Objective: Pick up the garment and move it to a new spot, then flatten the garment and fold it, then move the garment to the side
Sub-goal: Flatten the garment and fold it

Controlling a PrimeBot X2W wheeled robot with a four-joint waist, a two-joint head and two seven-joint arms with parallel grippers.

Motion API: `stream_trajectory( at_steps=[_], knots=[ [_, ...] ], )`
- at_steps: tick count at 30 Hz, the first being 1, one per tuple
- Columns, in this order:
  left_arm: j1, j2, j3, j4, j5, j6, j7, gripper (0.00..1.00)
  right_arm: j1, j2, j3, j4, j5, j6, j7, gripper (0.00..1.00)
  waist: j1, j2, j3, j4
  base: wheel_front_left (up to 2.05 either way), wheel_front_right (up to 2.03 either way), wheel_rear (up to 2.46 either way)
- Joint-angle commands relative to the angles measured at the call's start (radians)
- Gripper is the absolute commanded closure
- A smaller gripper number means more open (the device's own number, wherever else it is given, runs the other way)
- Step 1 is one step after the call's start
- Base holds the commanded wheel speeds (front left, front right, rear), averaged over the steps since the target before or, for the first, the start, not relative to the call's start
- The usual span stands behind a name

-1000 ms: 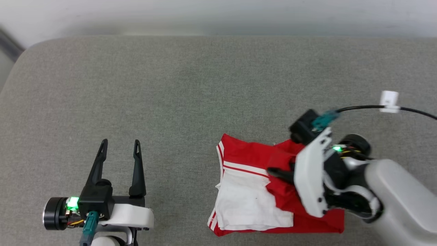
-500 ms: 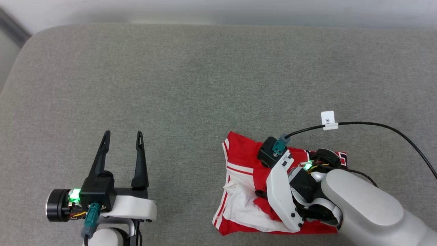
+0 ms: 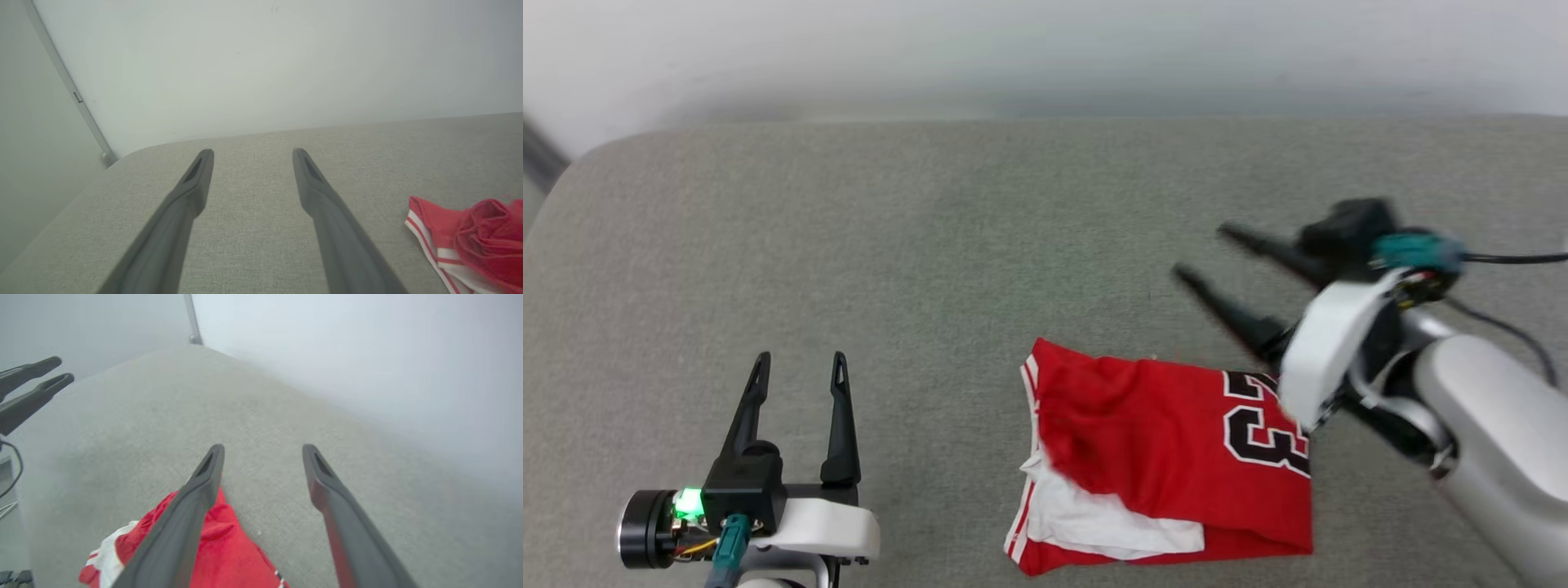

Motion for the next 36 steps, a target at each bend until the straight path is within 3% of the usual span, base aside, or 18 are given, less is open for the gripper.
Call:
stream_trajectory(
  at_steps=[1,10,18,26,36],
  knots=[
    [0.015,0.002,0.003,-0.004,0.007,-0.001,-0.005,0.00,0.037,0.001,-0.054,0.015,-0.038,-0.001,-0.061,0.00,0.0000,0.0000,-0.026,-0.026,0.00,0.00,0.00],
    [0.056,-0.004,0.009,-0.018,0.006,0.002,-0.005,0.00,0.264,0.109,-0.450,0.080,-0.326,-0.001,-0.375,0.00,0.0000,0.0000,-0.071,-0.065,0.00,0.00,0.00],
    [0.084,-0.009,0.016,-0.029,0.003,0.006,-0.005,0.00,0.473,0.239,-0.690,0.026,-0.481,-0.001,-0.442,0.00,0.0000,0.0000,-0.092,-0.078,0.00,0.00,0.00],
    [0.122,-0.012,0.020,-0.047,-0.001,-0.001,-0.005,0.00,0.655,0.347,-0.790,-0.105,-0.533,-0.001,-0.444,0.00,0.0000,0.0000,-0.116,-0.074,0.00,0.00,0.00],
    [0.161,-0.015,0.019,-0.059,0.001,-0.004,-0.005,0.00,0.766,0.397,-0.814,-0.168,-0.557,-0.001,-0.444,0.00,0.0000,0.0000,-0.127,-0.061,0.00,0.00,0.00]
  ],
)
